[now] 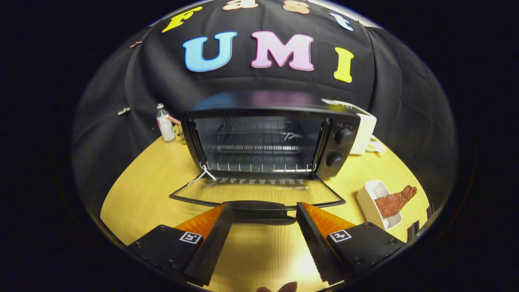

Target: Open the toaster oven, put the food inside, and close the toaster oven door.

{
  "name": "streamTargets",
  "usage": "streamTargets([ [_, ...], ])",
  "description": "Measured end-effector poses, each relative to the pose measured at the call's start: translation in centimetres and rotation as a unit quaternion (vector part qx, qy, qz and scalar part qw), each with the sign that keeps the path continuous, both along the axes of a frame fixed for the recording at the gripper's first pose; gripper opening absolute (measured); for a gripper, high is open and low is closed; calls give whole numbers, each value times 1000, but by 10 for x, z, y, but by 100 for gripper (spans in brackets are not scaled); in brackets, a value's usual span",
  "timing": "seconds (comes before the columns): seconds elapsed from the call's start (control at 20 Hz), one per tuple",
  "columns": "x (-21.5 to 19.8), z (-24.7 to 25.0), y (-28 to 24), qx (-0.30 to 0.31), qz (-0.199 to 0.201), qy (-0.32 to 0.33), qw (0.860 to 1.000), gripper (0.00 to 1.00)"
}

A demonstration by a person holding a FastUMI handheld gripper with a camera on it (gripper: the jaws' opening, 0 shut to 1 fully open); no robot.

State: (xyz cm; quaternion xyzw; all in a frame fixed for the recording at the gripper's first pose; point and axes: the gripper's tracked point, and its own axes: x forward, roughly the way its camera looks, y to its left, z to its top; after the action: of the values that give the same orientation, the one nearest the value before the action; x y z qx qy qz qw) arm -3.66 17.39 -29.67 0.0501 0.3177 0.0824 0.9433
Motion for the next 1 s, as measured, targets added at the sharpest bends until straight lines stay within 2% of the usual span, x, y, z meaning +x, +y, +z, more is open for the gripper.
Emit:
streamTargets([
  [0.1, -8, -14, 0, -3, 9, 24, 1000, 97],
  [0.25, -10, -22, -2, -25, 27, 28, 999, 97],
  [0.45, -16, -16, 4, -14, 49, 32, 998, 97],
  [0.6, -16, 6, 4, 8, 78, 16, 997, 97],
  [0.85, -20, 70, -24, 40, 126, -44, 990, 97],
  [1.0, -19, 95, -61, 50, 131, -58, 988, 97],
])
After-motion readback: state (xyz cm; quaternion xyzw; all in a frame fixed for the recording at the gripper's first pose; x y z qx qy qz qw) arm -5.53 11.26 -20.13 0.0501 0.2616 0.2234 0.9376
